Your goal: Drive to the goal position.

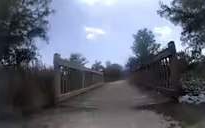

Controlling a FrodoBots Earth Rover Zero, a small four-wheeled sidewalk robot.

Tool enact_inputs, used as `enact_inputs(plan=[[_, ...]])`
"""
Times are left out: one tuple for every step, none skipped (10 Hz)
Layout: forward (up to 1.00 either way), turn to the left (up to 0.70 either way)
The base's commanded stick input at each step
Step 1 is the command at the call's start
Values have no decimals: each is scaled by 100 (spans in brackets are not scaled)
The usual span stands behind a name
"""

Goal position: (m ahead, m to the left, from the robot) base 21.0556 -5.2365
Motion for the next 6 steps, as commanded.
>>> enact_inputs(plan=[[85, -8], [85, -14], [85, -34], [85, -18], [85, 0], [85, 0]])
